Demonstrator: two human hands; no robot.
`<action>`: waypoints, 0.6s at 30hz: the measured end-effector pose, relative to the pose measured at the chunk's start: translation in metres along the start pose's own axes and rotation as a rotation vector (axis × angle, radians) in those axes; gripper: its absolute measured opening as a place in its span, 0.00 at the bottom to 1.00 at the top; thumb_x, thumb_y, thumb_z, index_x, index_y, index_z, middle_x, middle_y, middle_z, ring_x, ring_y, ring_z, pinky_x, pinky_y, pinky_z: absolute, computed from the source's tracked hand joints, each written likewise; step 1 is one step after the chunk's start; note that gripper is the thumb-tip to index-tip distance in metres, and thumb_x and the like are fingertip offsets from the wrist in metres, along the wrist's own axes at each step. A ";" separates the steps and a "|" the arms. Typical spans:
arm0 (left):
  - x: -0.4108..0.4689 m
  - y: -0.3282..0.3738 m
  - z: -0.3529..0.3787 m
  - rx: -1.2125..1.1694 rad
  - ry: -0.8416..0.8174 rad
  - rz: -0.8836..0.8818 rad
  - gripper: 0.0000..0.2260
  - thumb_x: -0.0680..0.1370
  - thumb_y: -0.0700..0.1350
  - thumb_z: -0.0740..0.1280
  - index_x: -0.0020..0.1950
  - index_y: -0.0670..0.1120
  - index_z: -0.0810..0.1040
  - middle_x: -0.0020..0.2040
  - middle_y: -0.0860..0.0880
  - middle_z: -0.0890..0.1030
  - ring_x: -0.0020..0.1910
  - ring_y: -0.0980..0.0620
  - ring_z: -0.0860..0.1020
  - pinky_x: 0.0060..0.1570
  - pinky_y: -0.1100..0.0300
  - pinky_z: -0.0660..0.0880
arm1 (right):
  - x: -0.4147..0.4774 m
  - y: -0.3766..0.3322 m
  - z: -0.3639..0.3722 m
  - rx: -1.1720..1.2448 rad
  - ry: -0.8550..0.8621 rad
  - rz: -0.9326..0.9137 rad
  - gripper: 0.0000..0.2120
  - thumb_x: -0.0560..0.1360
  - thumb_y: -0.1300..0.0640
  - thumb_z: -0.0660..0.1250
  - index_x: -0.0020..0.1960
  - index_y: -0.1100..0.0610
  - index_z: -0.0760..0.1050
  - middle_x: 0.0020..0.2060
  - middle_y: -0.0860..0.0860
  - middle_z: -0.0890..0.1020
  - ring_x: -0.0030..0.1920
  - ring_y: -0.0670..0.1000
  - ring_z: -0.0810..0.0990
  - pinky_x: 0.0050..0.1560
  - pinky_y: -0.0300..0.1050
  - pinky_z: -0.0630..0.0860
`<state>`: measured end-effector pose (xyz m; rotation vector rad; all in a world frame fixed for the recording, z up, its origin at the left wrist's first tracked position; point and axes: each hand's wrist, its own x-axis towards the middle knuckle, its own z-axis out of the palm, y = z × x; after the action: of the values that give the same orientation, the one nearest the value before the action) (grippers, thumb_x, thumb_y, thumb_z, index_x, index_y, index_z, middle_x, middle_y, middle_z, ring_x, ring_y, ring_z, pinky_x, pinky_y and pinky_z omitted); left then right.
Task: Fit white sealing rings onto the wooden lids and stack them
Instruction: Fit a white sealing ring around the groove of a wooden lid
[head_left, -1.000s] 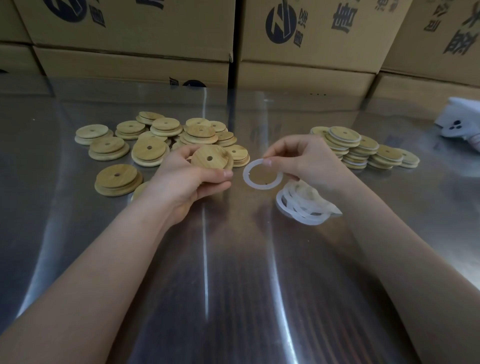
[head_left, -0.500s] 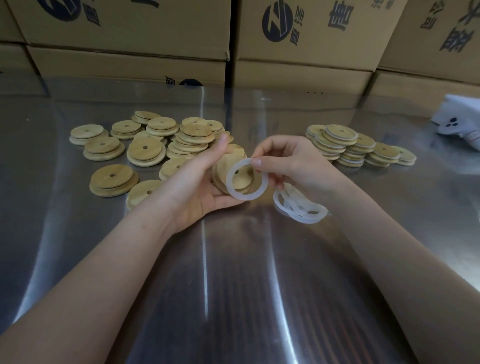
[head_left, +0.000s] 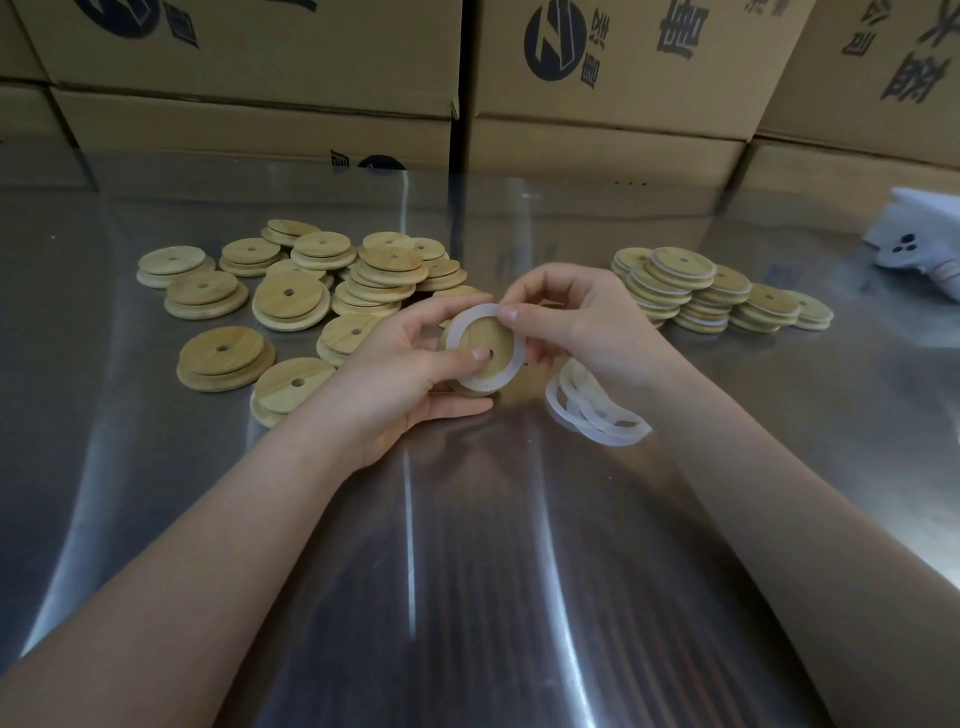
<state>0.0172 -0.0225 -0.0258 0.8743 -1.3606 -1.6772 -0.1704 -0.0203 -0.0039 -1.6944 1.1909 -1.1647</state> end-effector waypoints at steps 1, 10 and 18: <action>0.000 0.000 0.000 0.002 0.005 0.004 0.20 0.77 0.34 0.67 0.64 0.52 0.78 0.59 0.41 0.81 0.56 0.45 0.82 0.49 0.48 0.82 | 0.000 0.000 0.000 -0.002 0.002 0.000 0.03 0.75 0.61 0.71 0.42 0.57 0.80 0.33 0.55 0.79 0.30 0.47 0.76 0.31 0.40 0.74; 0.000 0.002 -0.003 0.031 0.001 0.034 0.21 0.78 0.33 0.66 0.65 0.53 0.78 0.54 0.47 0.85 0.55 0.49 0.83 0.52 0.50 0.81 | 0.001 -0.001 0.000 -0.017 0.036 0.007 0.03 0.74 0.61 0.72 0.42 0.57 0.80 0.32 0.52 0.81 0.30 0.47 0.76 0.32 0.41 0.75; -0.001 -0.002 0.000 0.148 0.024 0.168 0.23 0.78 0.33 0.66 0.64 0.58 0.75 0.51 0.49 0.85 0.53 0.53 0.83 0.51 0.54 0.82 | 0.000 -0.002 -0.001 -0.024 0.051 0.011 0.02 0.74 0.61 0.72 0.42 0.58 0.80 0.31 0.49 0.80 0.30 0.47 0.76 0.32 0.40 0.75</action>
<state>0.0168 -0.0215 -0.0277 0.8351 -1.5129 -1.4490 -0.1705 -0.0202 -0.0017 -1.6823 1.2483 -1.1982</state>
